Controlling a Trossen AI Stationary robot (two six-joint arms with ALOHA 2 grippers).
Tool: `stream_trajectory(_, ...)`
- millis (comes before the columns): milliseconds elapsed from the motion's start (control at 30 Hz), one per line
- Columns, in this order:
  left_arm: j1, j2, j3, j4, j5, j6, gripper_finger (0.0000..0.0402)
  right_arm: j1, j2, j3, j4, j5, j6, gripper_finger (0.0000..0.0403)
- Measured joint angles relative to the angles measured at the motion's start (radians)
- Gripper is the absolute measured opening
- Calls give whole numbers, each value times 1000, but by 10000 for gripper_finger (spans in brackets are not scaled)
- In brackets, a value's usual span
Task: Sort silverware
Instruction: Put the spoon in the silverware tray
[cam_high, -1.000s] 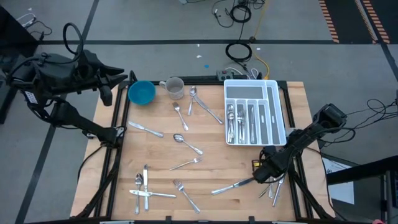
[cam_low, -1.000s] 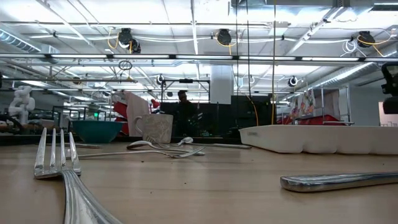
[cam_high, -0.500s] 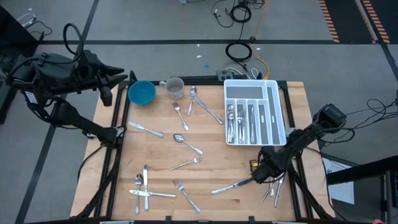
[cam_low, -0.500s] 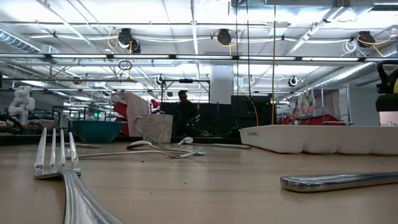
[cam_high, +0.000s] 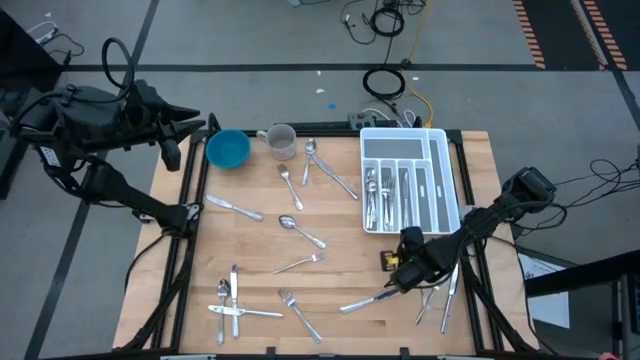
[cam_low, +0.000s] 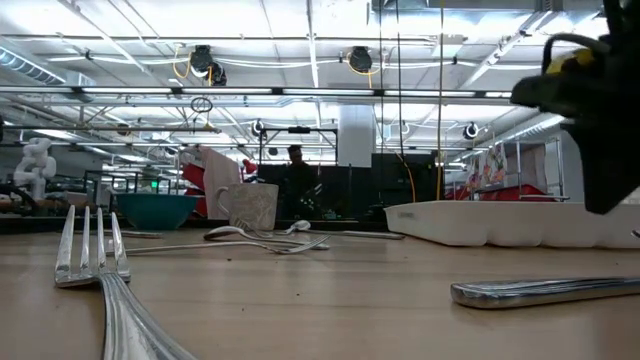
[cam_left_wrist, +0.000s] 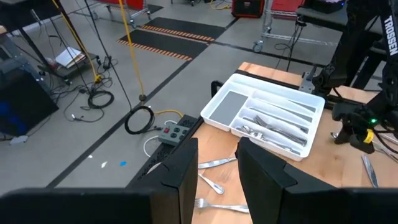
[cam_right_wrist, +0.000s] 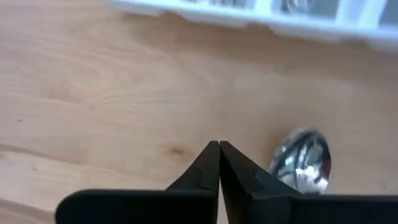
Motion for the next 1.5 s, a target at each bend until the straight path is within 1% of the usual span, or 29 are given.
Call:
stream_trajectory(67,0,0,0,0,0,0,116,-7,-1,15,-93,-15,-9,0)
stream_trajectory(133,0,0,0,0,0,0,116,-11,-1,16,-202,-64,4,3)
stream_trajectory(200,0,0,0,0,0,-1,116,-12,-6,16,-270,-120,7,19)
stream_trajectory(233,0,0,0,0,0,-5,116,-12,-11,16,-283,-146,5,33)
stream_trajectory(300,0,0,0,0,0,-5,116,-11,-23,13,-285,-161,3,71)
stream_trajectory(433,0,0,0,0,1,-5,116,-11,-30,-13,-241,-161,8,170)
stream_trajectory(533,0,0,0,0,2,-5,116,-11,-30,-49,-211,-163,64,234)
stream_trajectory(600,0,0,0,0,2,-5,116,-11,-30,-72,-186,-183,98,259)
stream_trajectory(667,0,0,0,0,2,-5,116,-11,-30,-91,-138,-180,101,269)
stream_trajectory(767,0,0,0,0,3,-5,116,-11,-30,-106,-78,-176,91,268)
stream_trajectory(1033,0,0,0,0,3,-3,116,-11,-16,-176,99,-163,80,233)
stream_trajectory(1100,0,0,0,0,3,-3,116,-11,-11,-180,114,-162,81,223)
stream_trajectory(1267,0,0,0,0,2,0,116,-11,-10,-180,127,-163,76,189)
stream_trajectory(1500,0,0,0,0,2,0,116,-11,-8,-181,170,-168,38,123)
